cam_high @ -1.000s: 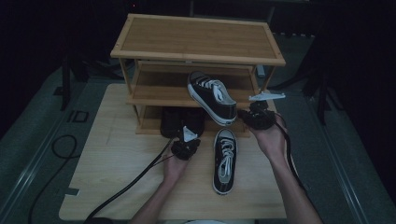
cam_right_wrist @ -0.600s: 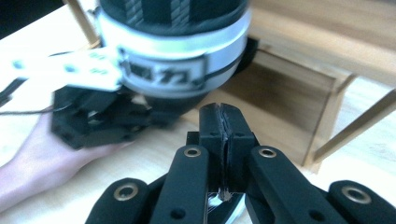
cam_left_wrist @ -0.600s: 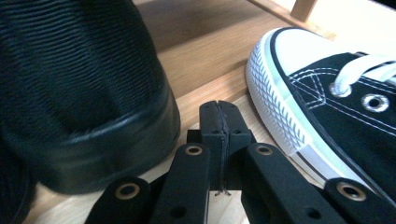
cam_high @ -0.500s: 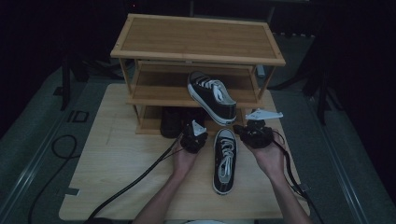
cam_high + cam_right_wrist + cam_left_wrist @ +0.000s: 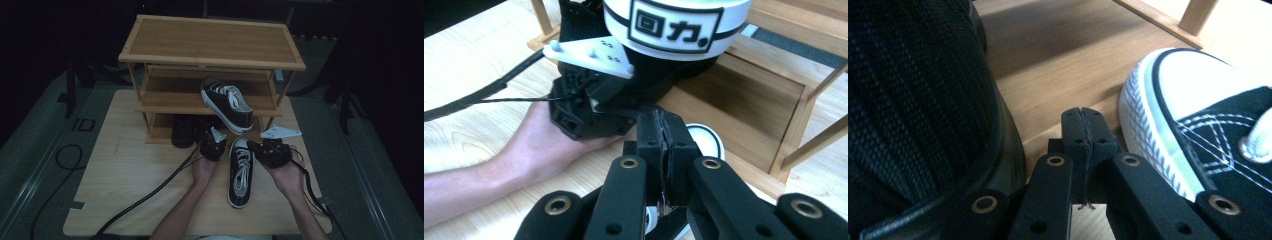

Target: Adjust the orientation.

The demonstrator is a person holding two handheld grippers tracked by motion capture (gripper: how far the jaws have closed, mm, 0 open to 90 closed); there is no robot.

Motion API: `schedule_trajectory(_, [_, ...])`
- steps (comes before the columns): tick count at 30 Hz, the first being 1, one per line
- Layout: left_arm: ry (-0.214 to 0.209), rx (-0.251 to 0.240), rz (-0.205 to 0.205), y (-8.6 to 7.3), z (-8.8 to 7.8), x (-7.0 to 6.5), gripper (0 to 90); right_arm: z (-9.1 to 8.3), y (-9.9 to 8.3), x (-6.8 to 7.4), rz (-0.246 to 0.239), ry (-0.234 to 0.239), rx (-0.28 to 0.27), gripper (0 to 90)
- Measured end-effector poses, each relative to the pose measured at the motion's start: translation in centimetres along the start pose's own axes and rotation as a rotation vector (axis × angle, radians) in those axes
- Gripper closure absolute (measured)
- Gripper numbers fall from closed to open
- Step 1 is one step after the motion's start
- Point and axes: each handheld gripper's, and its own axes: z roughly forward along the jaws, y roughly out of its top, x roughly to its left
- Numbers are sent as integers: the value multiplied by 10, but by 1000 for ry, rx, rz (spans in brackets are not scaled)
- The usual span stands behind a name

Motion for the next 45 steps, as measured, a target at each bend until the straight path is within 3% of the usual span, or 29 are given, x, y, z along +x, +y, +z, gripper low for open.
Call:
schedule_trajectory(5, [26, 19, 23, 4, 7, -5, 900, -3, -1, 3, -9, 9, -22, 880])
schedule_trajectory(9, [33, 44, -19, 6, 10, 1, 899, -5, 0, 3, -12, 10, -40, 882])
schedule_trajectory(12, [31, 44, -18, 7, 11, 2, 898, -8, 4, 6, -34, 11, -69, 882])
schedule_trajectory(21, [52, 38, 8, 9, 15, -2, 898, -15, 13, 8, -55, -31, -112, 885])
schedule_trajectory(32, [53, 39, 17, 9, 16, -3, 900, -13, 19, 6, -46, -66, -111, 897])
schedule_trajectory(45, [61, 43, 26, 9, 15, -4, 900, -6, 31, 20, -91, 29, -135, 900])
